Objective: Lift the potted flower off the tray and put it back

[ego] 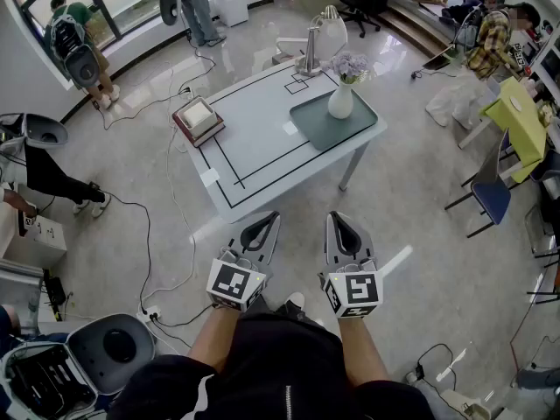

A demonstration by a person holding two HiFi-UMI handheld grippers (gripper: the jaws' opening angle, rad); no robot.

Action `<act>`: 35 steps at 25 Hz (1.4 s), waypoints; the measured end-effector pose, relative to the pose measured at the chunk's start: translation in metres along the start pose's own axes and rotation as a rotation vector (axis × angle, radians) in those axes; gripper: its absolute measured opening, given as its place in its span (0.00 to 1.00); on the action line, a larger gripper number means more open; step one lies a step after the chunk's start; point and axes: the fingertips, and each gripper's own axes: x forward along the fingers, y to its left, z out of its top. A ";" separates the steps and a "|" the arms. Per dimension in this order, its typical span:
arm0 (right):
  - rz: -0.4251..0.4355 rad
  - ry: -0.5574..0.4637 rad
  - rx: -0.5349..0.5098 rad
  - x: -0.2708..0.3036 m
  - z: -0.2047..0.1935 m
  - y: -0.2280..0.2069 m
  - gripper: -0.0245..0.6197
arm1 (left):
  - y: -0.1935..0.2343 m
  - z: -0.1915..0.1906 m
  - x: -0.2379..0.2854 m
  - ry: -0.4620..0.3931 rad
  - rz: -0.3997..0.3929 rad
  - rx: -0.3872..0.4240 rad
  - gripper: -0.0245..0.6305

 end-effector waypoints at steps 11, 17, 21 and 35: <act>0.021 -0.001 0.011 0.005 -0.003 -0.011 0.05 | -0.010 -0.004 0.014 0.024 -0.006 0.002 0.04; 0.015 -0.022 0.041 0.009 0.000 -0.031 0.05 | -0.012 -0.008 0.038 0.033 -0.023 -0.005 0.04; -0.004 -0.026 0.045 0.019 -0.001 -0.051 0.05 | -0.013 -0.011 0.064 0.042 -0.050 -0.020 0.04; -0.007 0.019 0.041 0.140 -0.003 -0.131 0.05 | 0.044 -0.013 0.211 0.022 -0.100 -0.067 0.04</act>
